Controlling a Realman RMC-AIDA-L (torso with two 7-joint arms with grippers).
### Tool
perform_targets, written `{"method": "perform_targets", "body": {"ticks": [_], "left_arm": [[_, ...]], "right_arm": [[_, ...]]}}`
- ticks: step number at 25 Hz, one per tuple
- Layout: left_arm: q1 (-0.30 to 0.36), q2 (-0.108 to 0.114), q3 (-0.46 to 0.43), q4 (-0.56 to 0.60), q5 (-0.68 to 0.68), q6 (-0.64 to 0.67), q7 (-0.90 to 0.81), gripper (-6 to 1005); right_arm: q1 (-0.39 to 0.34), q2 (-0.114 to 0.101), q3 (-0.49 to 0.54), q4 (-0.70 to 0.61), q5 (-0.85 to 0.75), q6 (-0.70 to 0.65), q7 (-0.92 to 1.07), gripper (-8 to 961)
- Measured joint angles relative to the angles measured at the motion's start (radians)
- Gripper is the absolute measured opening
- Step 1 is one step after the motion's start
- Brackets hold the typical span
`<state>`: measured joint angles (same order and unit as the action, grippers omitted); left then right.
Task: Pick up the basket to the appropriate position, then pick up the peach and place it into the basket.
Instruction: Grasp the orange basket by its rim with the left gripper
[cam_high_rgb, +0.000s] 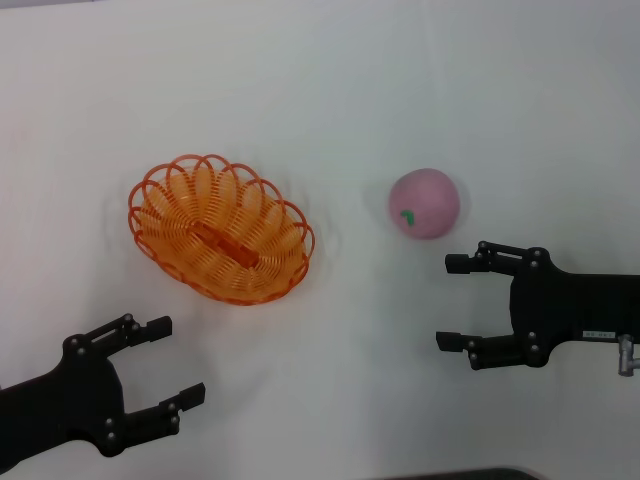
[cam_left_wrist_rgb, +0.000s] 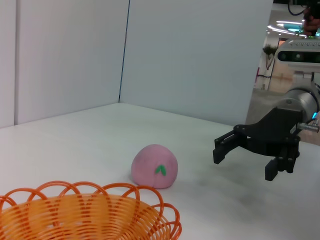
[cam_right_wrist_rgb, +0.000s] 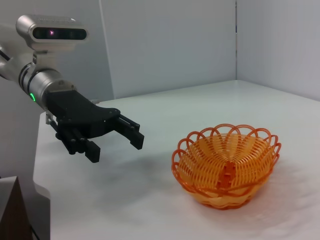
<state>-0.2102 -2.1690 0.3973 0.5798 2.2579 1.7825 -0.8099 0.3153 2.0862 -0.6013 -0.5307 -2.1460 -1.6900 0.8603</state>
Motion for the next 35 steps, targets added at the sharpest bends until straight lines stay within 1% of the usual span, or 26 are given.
{"method": "perform_targets", "body": {"ticks": [9, 11, 13, 17, 18, 19, 22, 24, 26, 28, 31, 35], "left_arm": [[0.0, 0.0, 0.0, 0.001, 0.0, 0.0, -0.002, 812], [-0.004, 0.0, 0.0, 0.0, -0.001, 0.002, -0.025, 812], [-0.011, 0.002, 0.0, 0.003, -0.004, 0.006, -0.095, 812], [-0.033, 0.007, -0.001, 0.056, -0.013, 0.014, -0.322, 811], [-0.033, 0.007, -0.001, 0.056, -0.013, 0.014, -0.322, 811], [-0.049, 0.011, -0.002, 0.094, -0.013, 0.013, -0.476, 811], [-0.073, 0.028, -0.002, 0.113, -0.008, 0.009, -0.665, 806], [-0.094, 0.044, -0.001, 0.116, -0.003, -0.001, -0.793, 803], [-0.111, 0.055, -0.001, 0.12, 0.002, -0.008, -0.884, 799], [-0.126, 0.061, -0.002, 0.13, 0.001, -0.008, -0.968, 796], [-0.149, 0.065, -0.002, 0.16, -0.005, -0.011, -1.095, 787], [-0.173, 0.066, 0.007, 0.203, 0.003, -0.078, -1.204, 778]], "right_arm": [[0.001, 0.0, 0.002, 0.0, 0.0, -0.003, 0.001, 915], [0.001, 0.0, 0.002, 0.0, 0.0, -0.003, 0.003, 915], [0.001, 0.0, 0.003, 0.0, 0.0, -0.003, 0.004, 915], [0.001, 0.0, 0.003, 0.0, 0.0, 0.001, 0.004, 915], [0.001, 0.0, 0.003, 0.0, 0.0, 0.001, 0.004, 915], [0.001, 0.0, 0.003, 0.0, 0.0, 0.001, 0.004, 915], [0.002, 0.0, 0.003, -0.001, 0.0, 0.002, 0.005, 916], [0.003, 0.0, 0.003, -0.002, 0.0, 0.004, 0.005, 916], [0.005, 0.0, 0.003, -0.004, 0.0, 0.004, 0.005, 916], [0.005, 0.0, 0.003, -0.006, 0.0, 0.004, 0.006, 916], [0.006, 0.0, 0.003, -0.006, 0.0, 0.002, 0.007, 916], [0.01, 0.0, 0.003, -0.006, 0.0, 0.001, 0.008, 916]]}}
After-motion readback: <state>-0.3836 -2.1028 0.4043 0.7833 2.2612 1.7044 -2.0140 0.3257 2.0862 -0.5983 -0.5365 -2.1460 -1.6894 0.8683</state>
